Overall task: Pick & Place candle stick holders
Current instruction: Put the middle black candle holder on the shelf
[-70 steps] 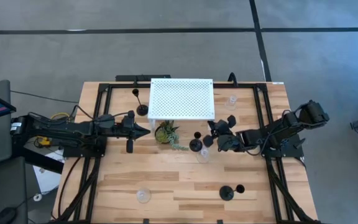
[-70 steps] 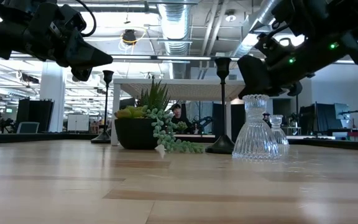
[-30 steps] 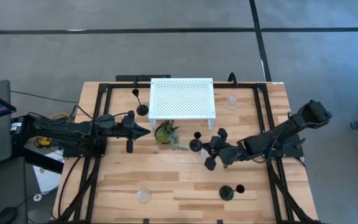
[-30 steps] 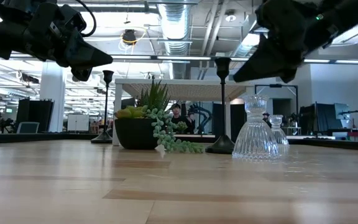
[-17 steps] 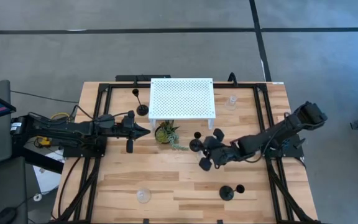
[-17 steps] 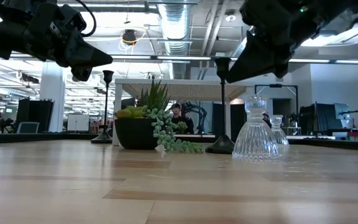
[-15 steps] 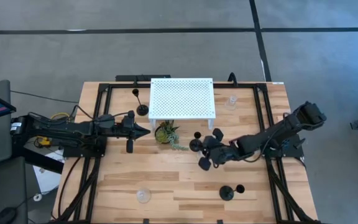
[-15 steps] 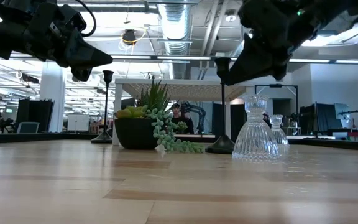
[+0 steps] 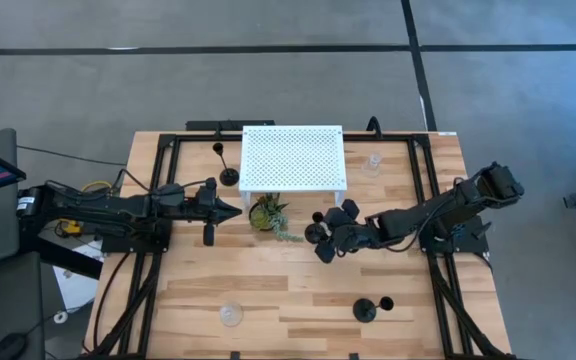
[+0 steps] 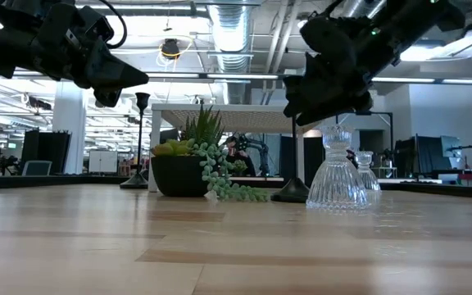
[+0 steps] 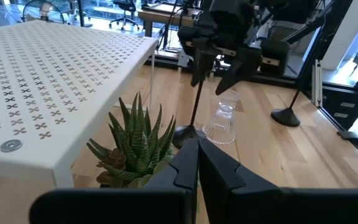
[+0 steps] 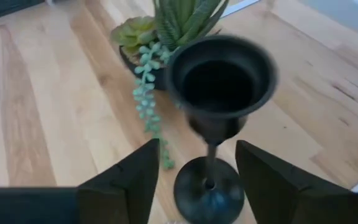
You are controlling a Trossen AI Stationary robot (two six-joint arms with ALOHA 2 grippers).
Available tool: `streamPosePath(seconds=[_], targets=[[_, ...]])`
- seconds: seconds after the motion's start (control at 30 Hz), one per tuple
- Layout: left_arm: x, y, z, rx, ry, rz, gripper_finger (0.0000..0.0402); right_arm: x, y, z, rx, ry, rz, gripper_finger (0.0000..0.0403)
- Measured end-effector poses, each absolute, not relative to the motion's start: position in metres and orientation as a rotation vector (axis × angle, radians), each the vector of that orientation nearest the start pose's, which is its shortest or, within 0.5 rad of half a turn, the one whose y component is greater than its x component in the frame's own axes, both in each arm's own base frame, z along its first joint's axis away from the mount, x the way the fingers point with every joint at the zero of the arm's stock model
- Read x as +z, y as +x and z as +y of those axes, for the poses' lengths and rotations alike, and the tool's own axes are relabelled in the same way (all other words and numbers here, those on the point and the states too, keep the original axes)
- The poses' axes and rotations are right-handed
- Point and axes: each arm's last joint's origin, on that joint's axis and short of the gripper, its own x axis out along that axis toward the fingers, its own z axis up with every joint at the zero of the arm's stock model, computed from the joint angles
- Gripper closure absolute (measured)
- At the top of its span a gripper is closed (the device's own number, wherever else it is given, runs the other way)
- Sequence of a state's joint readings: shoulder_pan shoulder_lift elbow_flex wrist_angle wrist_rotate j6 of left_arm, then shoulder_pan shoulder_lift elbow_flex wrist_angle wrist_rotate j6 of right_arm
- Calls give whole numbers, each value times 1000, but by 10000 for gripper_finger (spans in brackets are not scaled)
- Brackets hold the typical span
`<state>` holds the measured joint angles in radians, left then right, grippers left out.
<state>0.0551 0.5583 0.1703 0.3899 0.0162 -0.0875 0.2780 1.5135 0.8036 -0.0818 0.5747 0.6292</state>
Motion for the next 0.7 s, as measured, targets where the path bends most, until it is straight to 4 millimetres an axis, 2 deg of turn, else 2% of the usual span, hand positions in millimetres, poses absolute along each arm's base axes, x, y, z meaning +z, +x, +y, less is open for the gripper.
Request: streamPosePath(seconds=[0.1,0.2,0.3,0.57,0.63,0.7], targets=[[206,142,7,39,-87,-3,389,188,289,61,-503,278,590,194],[206,142,7,39,-87,-3,389,188,290,58,-514,282,587,209],[206,142,7,39,-87,-3,389,188,290,56,-519,284,586,244],[206,142,7,39,-87,-3,389,188,289,60,-498,246,597,378],[206,142,7,39,-87,-3,389,188,289,62,-484,221,600,393],[206,142,7,39,-87,-3,389,188,288,65,-473,217,602,391]])
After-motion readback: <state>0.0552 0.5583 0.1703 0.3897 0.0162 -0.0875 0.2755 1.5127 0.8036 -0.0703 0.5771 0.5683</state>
